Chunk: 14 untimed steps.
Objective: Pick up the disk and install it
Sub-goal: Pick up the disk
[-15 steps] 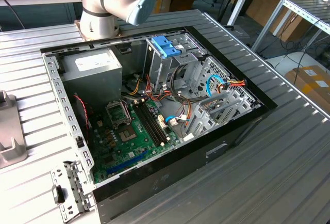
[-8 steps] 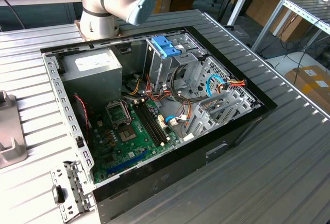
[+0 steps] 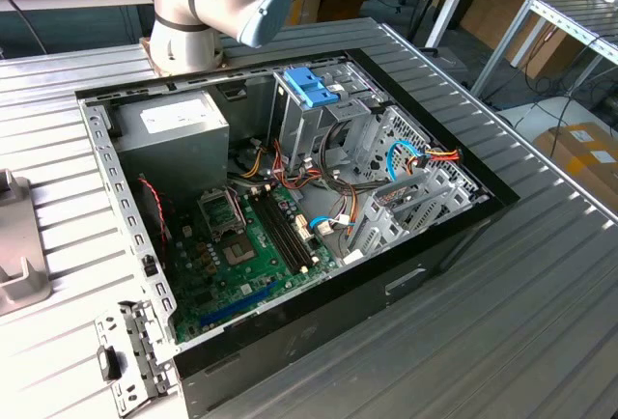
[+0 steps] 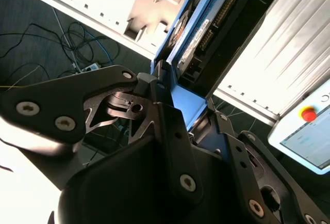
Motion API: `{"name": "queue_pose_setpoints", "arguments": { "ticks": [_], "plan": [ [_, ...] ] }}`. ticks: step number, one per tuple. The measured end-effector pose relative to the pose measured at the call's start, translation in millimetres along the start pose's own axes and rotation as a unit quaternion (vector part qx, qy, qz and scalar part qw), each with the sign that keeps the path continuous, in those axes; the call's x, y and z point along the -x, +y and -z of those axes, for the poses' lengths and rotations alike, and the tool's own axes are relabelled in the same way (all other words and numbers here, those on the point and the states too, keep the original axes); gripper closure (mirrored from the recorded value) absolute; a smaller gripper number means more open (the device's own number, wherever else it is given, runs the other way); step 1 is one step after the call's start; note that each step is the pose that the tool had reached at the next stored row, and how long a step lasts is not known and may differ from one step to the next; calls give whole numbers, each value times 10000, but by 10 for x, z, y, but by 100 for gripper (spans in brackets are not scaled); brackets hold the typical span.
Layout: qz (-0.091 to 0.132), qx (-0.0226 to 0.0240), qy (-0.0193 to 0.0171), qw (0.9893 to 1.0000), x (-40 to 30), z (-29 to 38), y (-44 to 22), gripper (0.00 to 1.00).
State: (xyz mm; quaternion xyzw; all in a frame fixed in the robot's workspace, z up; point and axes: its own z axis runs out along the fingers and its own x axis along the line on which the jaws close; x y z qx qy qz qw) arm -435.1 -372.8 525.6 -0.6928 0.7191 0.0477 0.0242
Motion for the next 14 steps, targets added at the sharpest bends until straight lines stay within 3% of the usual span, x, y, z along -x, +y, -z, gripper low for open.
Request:
{"name": "queue_pose_setpoints", "arguments": {
  "ticks": [14],
  "plan": [
    [0, 0, 0, 10000, -61, 9, -72, 63]
  ]
}}
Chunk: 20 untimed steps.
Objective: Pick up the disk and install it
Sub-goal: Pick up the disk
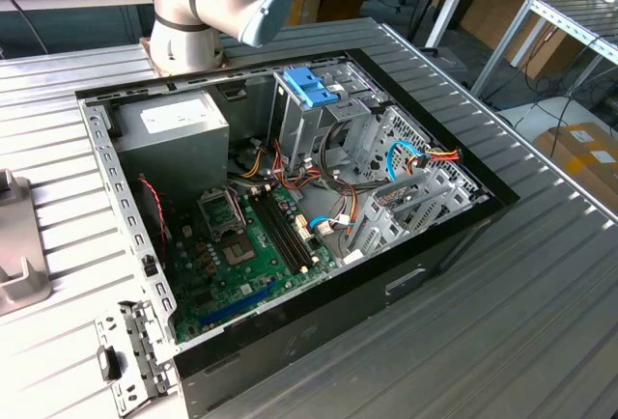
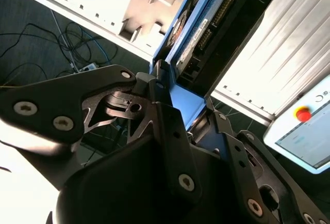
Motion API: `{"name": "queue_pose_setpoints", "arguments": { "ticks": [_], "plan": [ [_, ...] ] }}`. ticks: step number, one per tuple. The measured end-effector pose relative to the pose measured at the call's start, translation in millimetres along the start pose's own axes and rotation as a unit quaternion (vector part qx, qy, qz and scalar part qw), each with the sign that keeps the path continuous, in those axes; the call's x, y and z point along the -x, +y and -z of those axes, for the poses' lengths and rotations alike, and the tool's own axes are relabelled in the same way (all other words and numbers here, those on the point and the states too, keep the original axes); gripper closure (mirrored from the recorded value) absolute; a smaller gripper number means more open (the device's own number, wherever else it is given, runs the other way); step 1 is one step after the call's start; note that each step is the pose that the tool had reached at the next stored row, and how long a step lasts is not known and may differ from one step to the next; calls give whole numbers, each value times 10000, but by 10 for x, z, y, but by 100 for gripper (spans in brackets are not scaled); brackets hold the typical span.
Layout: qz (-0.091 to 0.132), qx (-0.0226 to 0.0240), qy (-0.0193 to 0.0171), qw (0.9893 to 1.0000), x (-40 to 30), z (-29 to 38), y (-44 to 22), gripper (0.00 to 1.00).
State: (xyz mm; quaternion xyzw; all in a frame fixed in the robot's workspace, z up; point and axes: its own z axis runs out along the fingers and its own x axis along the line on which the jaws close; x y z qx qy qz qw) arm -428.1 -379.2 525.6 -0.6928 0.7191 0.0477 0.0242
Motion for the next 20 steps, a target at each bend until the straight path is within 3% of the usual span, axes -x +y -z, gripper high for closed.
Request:
{"name": "queue_pose_setpoints", "arguments": {
  "ticks": [20],
  "plan": [
    [0, 0, 0, 10000, -59, 10, -131, 63]
  ]
}}
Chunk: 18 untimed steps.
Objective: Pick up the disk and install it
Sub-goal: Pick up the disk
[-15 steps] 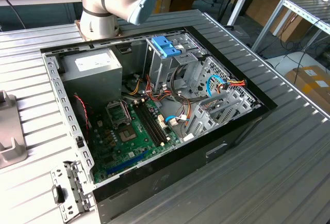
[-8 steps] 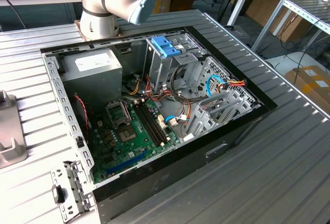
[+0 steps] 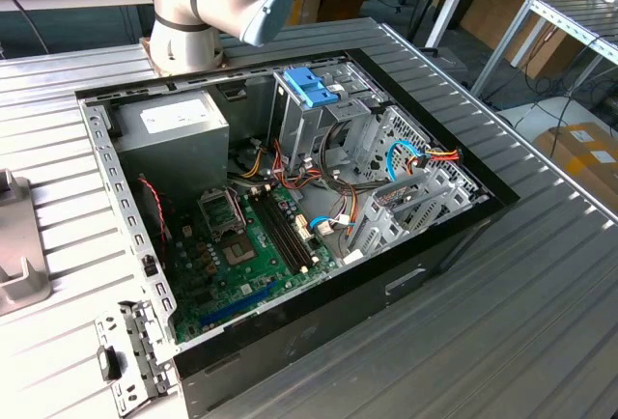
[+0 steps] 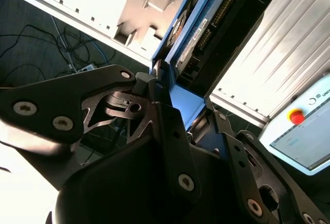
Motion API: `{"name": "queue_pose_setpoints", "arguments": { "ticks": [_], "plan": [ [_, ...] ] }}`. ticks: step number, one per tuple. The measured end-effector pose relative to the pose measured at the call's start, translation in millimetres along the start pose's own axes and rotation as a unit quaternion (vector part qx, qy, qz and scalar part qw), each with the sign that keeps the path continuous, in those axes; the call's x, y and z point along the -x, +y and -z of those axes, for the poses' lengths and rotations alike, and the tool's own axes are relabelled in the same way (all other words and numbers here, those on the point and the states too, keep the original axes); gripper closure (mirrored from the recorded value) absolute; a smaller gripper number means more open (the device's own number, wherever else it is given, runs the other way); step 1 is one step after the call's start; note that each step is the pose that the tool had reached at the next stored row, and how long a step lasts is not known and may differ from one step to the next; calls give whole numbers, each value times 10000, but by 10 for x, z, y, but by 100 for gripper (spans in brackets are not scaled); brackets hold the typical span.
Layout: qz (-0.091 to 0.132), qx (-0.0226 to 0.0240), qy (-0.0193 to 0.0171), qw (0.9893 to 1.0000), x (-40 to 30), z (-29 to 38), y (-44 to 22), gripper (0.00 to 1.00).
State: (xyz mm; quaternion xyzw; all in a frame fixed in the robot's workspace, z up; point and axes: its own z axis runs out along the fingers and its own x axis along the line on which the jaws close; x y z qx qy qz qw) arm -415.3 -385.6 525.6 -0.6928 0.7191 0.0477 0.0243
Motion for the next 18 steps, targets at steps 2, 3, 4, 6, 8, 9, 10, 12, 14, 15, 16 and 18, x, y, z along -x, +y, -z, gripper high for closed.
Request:
{"name": "queue_pose_setpoints", "arguments": {
  "ticks": [2, 3, 4, 6, 8, 9, 10, 12, 14, 15, 16, 18],
  "plan": [
    [0, 0, 0, 10000, -5, 2, -11, 63],
    [0, 0, 0, 10000, -8, 2, -16, 63],
    [0, 0, 0, 10000, -10, 2, -20, 63],
    [0, 0, 0, 10000, -15, 3, -31, 63],
    [0, 0, 0, 10000, -19, 4, -40, 63],
    [0, 0, 0, 10000, -21, 4, -44, 63],
    [0, 0, 0, 10000, -24, 4, -49, 63],
    [0, 0, 0, 10000, -28, 5, -59, 63],
    [0, 0, 0, 10000, -32, 6, -68, 63],
    [0, 0, 0, 10000, -34, 6, -73, 63],
    [0, 1, 0, 10000, -35, 7, -78, 63],
    [0, 0, 0, 10000, -40, 7, -88, 63]
  ]
}}
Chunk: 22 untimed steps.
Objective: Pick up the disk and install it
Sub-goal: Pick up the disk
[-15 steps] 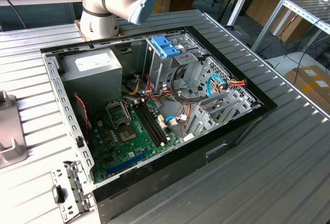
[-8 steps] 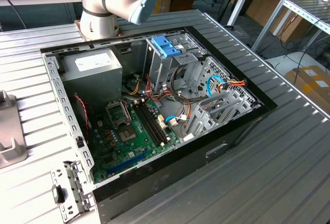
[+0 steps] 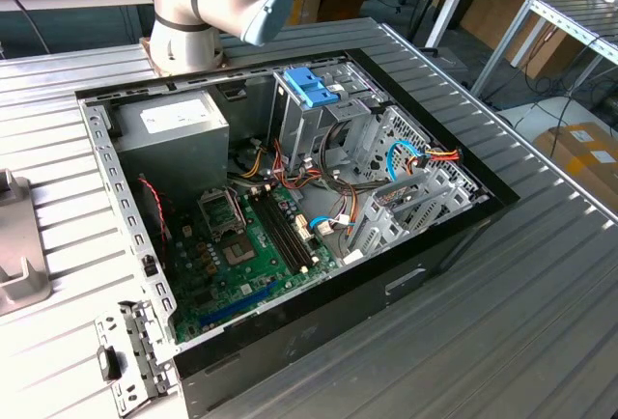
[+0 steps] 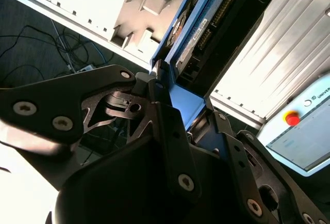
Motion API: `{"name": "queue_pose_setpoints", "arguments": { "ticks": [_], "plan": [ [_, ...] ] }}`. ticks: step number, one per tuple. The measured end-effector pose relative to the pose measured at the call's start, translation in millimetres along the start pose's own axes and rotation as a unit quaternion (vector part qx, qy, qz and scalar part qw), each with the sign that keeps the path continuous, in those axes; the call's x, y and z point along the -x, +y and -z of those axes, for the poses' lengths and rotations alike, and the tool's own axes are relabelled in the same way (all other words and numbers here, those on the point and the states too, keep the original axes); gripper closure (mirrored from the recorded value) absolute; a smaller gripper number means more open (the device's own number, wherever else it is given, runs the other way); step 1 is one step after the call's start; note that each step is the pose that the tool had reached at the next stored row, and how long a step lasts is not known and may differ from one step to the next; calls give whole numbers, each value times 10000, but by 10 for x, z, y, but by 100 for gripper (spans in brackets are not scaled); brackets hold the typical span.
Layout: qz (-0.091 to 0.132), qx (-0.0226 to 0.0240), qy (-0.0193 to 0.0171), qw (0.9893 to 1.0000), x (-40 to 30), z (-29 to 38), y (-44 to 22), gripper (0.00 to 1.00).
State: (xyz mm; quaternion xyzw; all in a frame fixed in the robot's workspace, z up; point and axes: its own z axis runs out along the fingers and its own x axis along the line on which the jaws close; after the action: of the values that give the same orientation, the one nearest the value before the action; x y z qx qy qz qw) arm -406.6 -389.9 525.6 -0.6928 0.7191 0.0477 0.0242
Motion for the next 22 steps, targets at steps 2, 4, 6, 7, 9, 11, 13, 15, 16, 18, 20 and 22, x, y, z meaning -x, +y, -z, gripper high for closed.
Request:
{"name": "queue_pose_setpoints", "arguments": {
  "ticks": [2, 4, 6, 7, 9, 11, 13, 15, 16, 18, 20, 22],
  "plan": [
    [0, 0, 0, 10000, -4, 1, -11, 63],
    [0, 0, 0, 10000, -9, 2, -22, 63],
    [0, 0, 0, 10000, -15, 3, -36, 63],
    [0, 0, 0, 10000, -19, 3, -45, 63],
    [0, 0, 0, 10000, -25, 4, -55, 63],
    [0, 0, 0, 10000, -29, 5, -67, 63],
    [0, 0, 0, 10000, -34, 6, -78, 63],
    [0, 1, 0, 10000, -38, 8, -89, 63],
    [0, 0, 0, 10000, -41, 8, -94, 63],
    [0, 0, 0, 10000, -47, 8, -106, 63],
    [0, 0, 0, 10000, -53, 10, -118, 63],
    [0, 0, 0, 10000, -58, 10, -128, 63]
  ]
}}
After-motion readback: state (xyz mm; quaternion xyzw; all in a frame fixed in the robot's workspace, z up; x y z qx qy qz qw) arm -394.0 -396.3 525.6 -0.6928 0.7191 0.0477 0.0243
